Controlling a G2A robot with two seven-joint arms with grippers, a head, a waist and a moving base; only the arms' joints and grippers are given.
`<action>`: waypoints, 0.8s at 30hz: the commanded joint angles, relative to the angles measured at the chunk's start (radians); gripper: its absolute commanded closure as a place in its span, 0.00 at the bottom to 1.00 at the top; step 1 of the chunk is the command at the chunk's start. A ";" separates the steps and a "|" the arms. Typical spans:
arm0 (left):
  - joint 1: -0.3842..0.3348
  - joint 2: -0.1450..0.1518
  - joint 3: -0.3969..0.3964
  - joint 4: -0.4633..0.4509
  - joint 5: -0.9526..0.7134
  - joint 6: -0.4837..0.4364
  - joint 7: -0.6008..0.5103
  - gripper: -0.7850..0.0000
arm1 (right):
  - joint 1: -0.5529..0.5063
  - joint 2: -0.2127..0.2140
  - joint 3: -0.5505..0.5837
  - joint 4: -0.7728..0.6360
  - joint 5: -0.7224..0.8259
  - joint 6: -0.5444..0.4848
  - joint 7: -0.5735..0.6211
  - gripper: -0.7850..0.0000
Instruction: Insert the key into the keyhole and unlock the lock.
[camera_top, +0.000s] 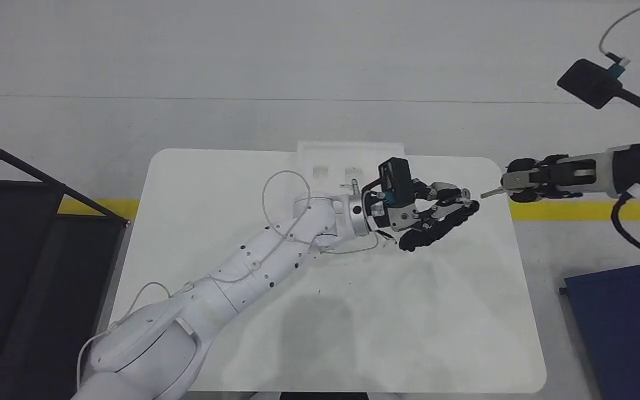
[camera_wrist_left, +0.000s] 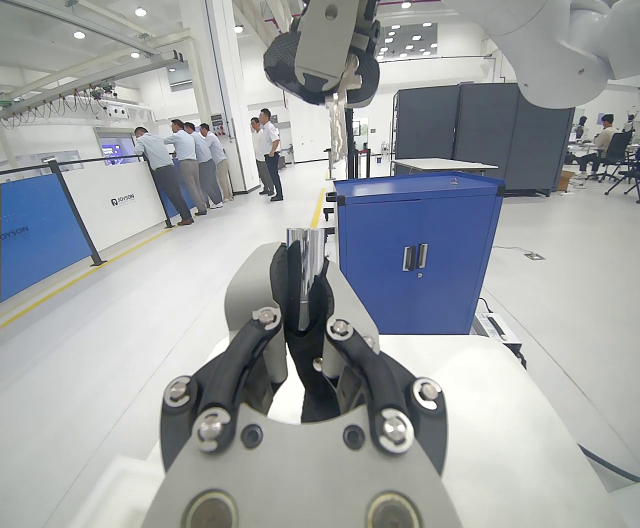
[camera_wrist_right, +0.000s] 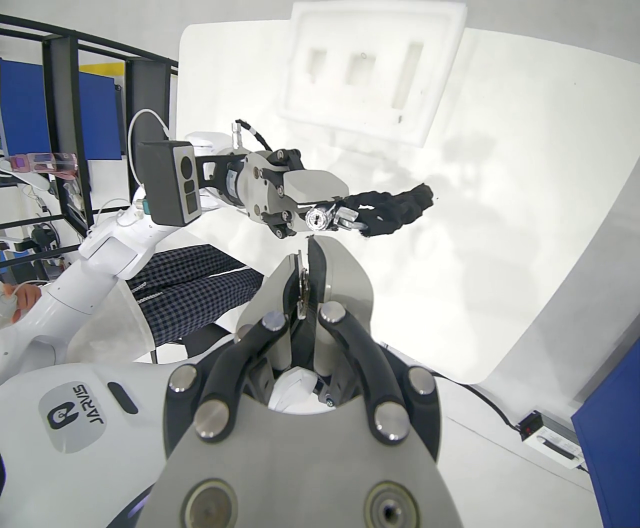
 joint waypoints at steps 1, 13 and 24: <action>0.002 -0.007 -0.003 0.004 0.007 0.012 0.004 1.00 | 0.022 0.010 -0.031 -0.005 0.014 0.013 -0.013 1.00; 0.009 -0.051 -0.006 0.044 0.035 0.023 0.018 1.00 | 0.109 0.043 -0.152 -0.025 0.043 0.104 -0.104 1.00; 0.010 -0.054 -0.008 0.051 0.036 0.025 0.021 1.00 | 0.101 0.044 -0.157 -0.025 0.041 0.094 -0.131 1.00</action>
